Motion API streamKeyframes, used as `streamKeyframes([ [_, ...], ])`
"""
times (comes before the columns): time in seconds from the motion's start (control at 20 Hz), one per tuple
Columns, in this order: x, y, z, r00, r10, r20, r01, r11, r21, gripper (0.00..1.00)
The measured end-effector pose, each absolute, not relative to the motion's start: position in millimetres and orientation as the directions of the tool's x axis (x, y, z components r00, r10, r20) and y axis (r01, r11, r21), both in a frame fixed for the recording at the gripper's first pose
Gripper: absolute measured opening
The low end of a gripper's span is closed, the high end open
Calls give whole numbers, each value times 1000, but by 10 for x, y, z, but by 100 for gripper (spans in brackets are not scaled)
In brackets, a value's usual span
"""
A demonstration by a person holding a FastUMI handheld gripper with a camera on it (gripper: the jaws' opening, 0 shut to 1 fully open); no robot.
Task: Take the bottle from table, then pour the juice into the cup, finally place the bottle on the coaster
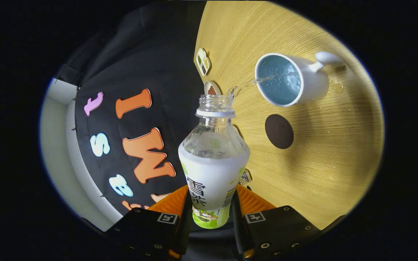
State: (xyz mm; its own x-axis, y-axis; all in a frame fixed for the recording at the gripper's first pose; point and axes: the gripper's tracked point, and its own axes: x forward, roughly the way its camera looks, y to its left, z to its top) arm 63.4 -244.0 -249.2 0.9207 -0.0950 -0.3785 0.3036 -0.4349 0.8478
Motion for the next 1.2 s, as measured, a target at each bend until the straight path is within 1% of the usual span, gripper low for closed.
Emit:
streamKeyframes([
  [0.7, 619, -2510, -2444, 916, -89, -391, 300, -495, 816, 52],
  [1.2, 567, -2582, -2419, 918, -90, -387, 276, -556, 784, 52],
])
